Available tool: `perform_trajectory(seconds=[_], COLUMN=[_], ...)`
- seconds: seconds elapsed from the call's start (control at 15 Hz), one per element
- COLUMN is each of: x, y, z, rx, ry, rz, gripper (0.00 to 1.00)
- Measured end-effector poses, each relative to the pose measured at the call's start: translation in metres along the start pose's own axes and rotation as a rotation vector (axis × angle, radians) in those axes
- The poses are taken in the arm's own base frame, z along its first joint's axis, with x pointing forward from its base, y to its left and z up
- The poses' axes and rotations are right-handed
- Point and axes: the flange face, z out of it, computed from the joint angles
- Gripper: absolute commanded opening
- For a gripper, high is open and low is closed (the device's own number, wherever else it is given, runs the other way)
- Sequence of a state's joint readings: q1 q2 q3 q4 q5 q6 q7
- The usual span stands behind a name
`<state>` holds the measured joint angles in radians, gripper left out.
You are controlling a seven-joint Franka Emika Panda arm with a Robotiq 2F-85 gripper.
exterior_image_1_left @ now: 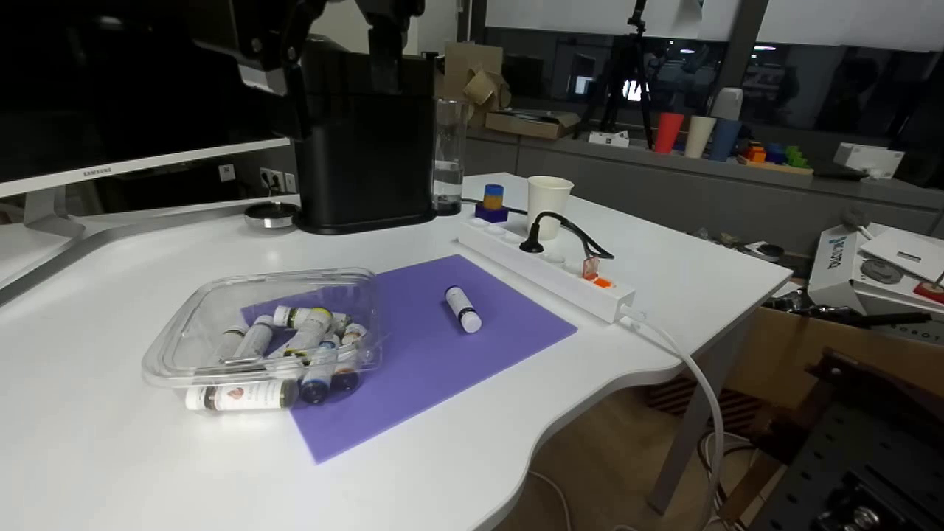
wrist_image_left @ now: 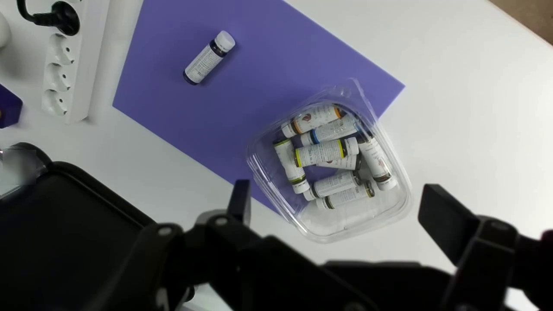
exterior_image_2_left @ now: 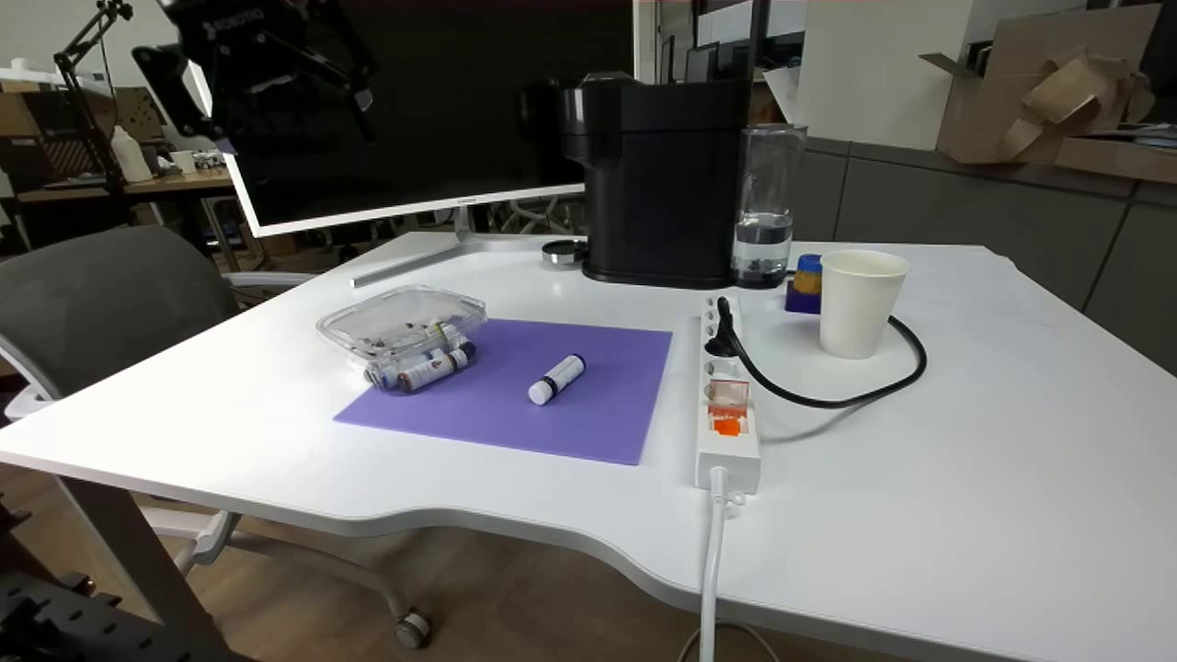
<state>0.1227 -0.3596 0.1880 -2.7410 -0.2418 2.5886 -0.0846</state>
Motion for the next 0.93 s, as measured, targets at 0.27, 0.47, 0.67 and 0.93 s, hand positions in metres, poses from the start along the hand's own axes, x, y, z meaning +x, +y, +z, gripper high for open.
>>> perform_trajectory(seconds=[0.27,0.47,0.67,0.93], x=[-0.005,-0.011,-0.013,-0.022], y=[-0.006,-0.012,-0.013,-0.01], z=[0.014,0.034,0.056,0.089], rx=[-0.008,-0.007,0.017,0.054], ry=[-0.011,-0.016,-0.025,-0.044], rz=[-0.11,-0.195,-0.257,-0.324], gripper=[1.0,1.0,1.0,1.0])
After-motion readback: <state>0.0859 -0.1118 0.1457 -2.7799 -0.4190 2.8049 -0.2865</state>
